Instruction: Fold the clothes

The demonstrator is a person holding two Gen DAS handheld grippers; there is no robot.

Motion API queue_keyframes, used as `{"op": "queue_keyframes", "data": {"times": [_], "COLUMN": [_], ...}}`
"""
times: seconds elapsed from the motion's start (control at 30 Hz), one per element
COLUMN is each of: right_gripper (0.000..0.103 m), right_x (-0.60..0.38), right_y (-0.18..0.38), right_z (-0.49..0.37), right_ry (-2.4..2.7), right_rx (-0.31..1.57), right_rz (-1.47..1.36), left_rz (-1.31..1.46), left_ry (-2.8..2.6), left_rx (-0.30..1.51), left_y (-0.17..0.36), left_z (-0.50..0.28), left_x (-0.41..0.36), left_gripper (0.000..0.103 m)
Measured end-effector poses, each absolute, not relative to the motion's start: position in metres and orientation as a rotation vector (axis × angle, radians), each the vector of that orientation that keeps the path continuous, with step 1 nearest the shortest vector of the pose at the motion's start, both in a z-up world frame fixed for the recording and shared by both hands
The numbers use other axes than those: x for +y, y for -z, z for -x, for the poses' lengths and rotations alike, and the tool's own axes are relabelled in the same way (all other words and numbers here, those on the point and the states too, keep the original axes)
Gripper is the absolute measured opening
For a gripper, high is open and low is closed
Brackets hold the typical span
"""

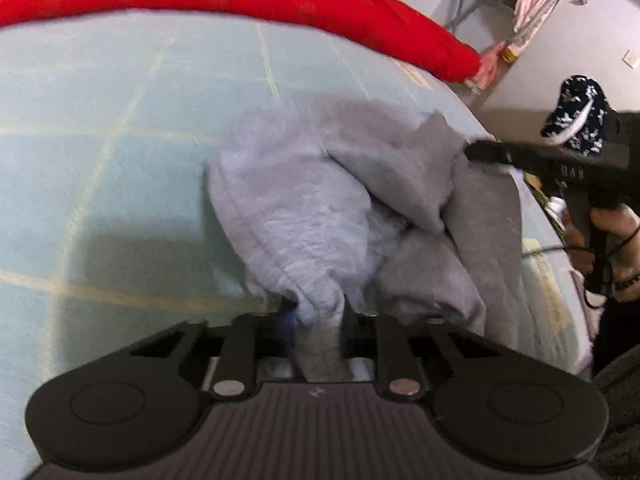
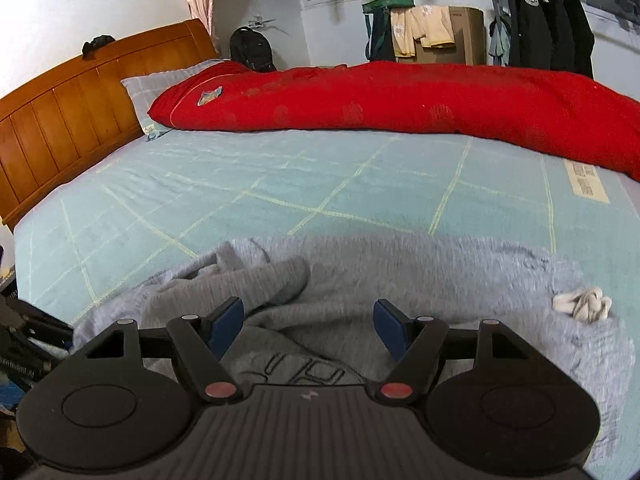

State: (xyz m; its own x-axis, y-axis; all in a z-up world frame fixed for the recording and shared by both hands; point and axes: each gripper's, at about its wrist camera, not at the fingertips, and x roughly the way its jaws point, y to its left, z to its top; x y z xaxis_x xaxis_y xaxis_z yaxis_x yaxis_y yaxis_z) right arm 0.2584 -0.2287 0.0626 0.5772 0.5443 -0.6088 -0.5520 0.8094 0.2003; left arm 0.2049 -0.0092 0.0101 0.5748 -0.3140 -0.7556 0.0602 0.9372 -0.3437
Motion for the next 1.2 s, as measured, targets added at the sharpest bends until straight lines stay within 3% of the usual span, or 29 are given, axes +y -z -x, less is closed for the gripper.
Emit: {"op": "queue_keyframes", "data": {"times": [0.3,0.93,1.2], "right_gripper": [0.076,0.079,0.079], "right_x": [-0.231,-0.206,-0.182], "right_y": [-0.064,-0.087,-0.089], "right_z": [-0.253,-0.186,-0.172], "right_ry": [-0.632,-0.267,-0.218], "right_rx": [0.72,0.671,0.67], "right_rz": [-0.012,-0.067,-0.087], "left_rz": [0.154,-0.001,-0.078], "left_ry": [0.063,0.009,-0.024], "left_rx": [0.832,0.789,0.782], "left_y": [-0.052,-0.049,-0.051], "left_z": [-0.237,-0.4,-0.46], "left_x": [0.034,0.159,0.173], "left_gripper": [0.012,0.011,0.011]}}
